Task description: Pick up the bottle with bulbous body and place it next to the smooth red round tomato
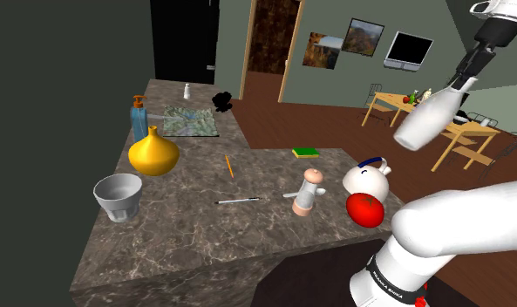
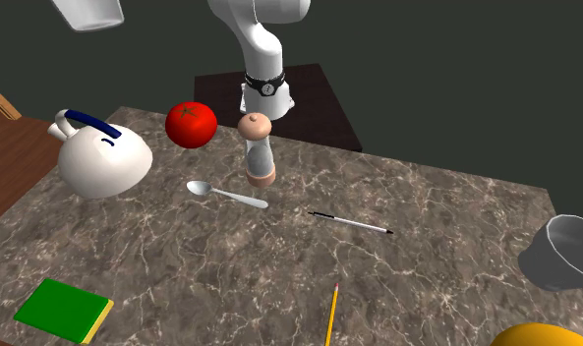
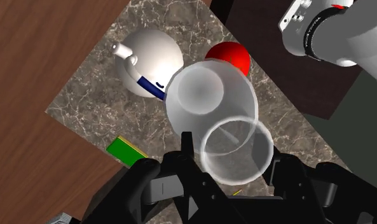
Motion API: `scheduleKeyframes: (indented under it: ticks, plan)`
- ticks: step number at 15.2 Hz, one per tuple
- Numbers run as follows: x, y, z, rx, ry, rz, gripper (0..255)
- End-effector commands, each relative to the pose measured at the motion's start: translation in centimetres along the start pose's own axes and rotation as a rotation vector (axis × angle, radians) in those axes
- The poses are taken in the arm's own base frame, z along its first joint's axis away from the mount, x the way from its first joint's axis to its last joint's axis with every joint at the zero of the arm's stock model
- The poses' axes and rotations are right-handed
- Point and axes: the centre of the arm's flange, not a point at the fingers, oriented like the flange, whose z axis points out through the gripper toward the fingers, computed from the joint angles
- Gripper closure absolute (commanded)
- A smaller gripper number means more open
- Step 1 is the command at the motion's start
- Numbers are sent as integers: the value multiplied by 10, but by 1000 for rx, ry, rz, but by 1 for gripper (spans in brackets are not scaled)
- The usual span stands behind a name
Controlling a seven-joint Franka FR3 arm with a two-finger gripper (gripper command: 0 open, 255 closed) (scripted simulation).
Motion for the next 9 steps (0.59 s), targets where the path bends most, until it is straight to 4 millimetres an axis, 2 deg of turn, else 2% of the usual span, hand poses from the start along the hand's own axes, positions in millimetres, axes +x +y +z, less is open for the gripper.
scheduleKeyframes:
  ticks: [1, 4, 9]
  plan:
    - [-24, 5, -8, 0, -1, -2, 255]
    - [-55, 12, -19, 0, -1, -2, 255]
    - [-58, 12, 7, 0, -1, -2, 255]
